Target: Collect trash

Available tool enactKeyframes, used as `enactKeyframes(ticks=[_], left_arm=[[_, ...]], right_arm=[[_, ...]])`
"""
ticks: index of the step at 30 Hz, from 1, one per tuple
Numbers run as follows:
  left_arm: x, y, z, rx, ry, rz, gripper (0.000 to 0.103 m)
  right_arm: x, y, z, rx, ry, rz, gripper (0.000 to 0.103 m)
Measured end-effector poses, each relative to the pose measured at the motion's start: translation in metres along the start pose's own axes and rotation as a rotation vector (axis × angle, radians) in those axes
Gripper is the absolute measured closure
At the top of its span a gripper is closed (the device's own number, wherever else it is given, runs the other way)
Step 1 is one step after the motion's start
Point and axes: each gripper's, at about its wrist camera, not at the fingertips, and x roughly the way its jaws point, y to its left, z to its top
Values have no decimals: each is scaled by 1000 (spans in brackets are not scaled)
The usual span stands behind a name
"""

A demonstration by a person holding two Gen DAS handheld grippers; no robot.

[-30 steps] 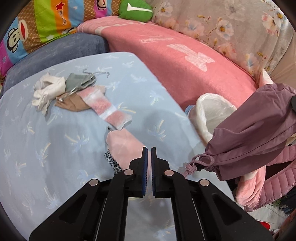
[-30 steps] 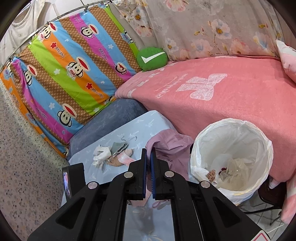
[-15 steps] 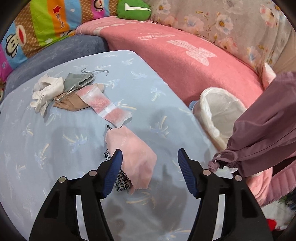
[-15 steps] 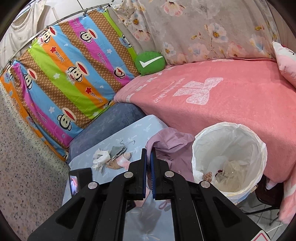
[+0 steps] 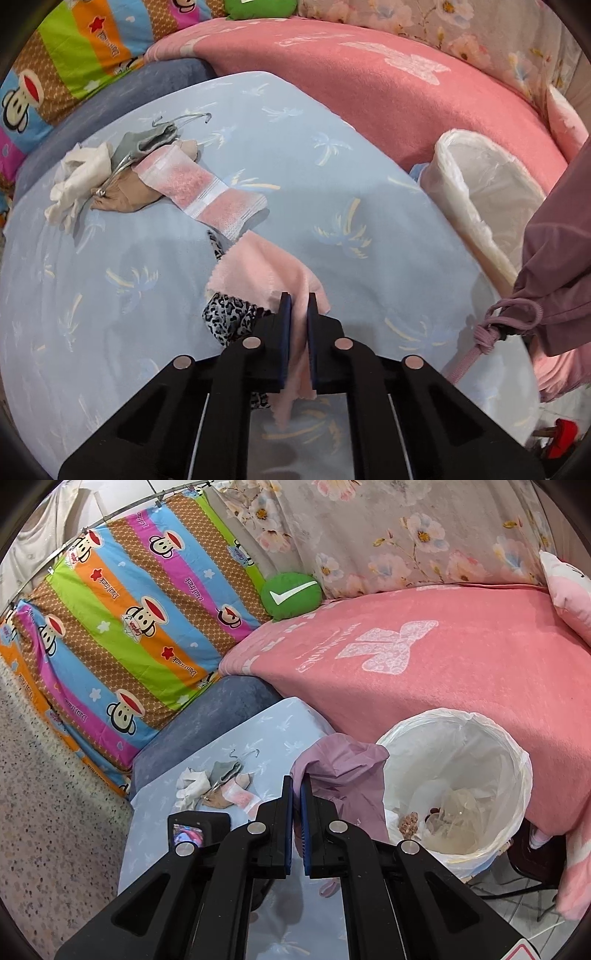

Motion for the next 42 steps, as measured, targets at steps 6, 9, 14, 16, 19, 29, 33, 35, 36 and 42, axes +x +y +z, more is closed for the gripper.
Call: enactKeyframes(ticks=[6, 9, 14, 16, 19, 29, 33, 35, 36, 42], left_arm=[[-32, 11, 9, -60, -51, -69, 98], [-52, 12, 18, -73, -89, -97, 98], [-85, 5, 35, -66, -154, -132, 98], [-91, 3, 41, -65, -167, -146, 98], [-96, 0, 47, -70, -172, -183, 98], [-66, -5, 27, -81, -70, -234, 97], [-68, -6, 27, -77, -77, -215, 98], [-69, -6, 28, -79, -80, -217, 98], [-70, -6, 29, -75, -84, -219, 98], [-64, -16, 20, -39, -60, -215, 79]], right_arm=[[-2, 2, 2, 2, -10, 8, 99], [-3, 4, 4, -2, -14, 14, 99], [-7, 4, 12, -5, -32, 22, 99], [-8, 4, 15, -6, -38, 22, 99], [-11, 3, 18, -7, -47, 23, 99], [-14, 1, 14, -5, -42, 24, 99], [-15, -1, 15, 5, -46, 22, 99], [-16, 0, 16, 3, -49, 20, 99], [-17, 0, 17, 2, -51, 18, 99], [-17, -1, 18, 5, -49, 21, 99]])
